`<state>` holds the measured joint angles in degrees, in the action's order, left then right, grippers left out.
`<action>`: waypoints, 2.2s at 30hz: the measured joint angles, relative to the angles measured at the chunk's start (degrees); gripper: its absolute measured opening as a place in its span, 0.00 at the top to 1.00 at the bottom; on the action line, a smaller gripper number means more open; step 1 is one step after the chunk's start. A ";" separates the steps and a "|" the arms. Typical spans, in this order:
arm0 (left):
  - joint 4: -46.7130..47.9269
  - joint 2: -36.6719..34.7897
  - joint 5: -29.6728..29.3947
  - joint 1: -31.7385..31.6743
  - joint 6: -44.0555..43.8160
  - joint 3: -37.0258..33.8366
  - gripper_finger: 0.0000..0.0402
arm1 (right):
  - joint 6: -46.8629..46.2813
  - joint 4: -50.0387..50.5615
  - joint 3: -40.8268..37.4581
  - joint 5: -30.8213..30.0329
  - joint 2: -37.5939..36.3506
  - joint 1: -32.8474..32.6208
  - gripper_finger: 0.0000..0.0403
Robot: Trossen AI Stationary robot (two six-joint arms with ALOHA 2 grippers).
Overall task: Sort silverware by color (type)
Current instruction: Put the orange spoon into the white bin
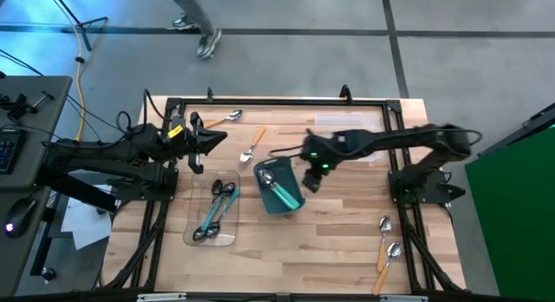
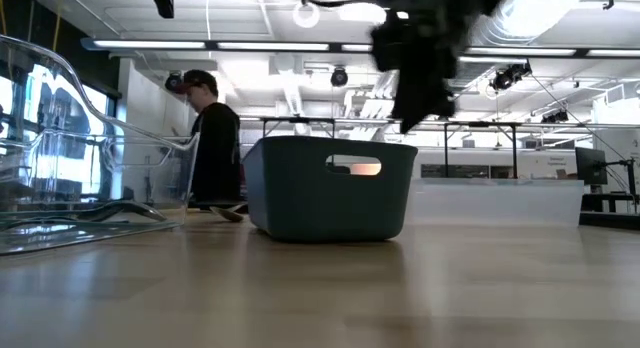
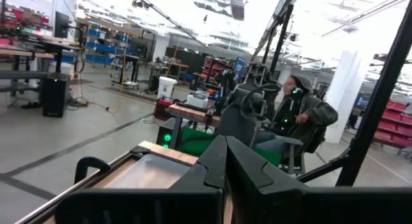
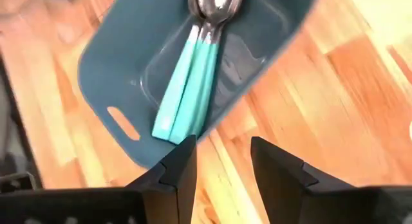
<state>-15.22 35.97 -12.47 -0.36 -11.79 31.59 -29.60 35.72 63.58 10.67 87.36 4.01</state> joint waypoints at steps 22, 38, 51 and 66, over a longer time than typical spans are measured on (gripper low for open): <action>0.92 0.02 -0.61 0.00 -0.44 0.00 1.00 | 13.13 -62.11 -21.71 -4.62 -20.23 -1.92 0.68; 2.12 0.02 -0.59 0.00 1.97 0.00 1.00 | 16.13 -53.85 -17.52 -4.52 -20.21 -1.77 0.73; 2.11 0.02 -0.59 0.00 1.97 0.00 1.00 | 16.71 -53.91 -17.47 -3.98 -20.21 -1.77 0.98; 2.10 0.02 -0.57 0.00 1.82 0.00 1.00 | 16.15 -53.91 -17.47 -3.34 -20.21 -1.77 1.00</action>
<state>-13.13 35.99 -13.04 -0.36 -9.97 31.59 -13.45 -18.20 46.11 7.33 67.16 2.24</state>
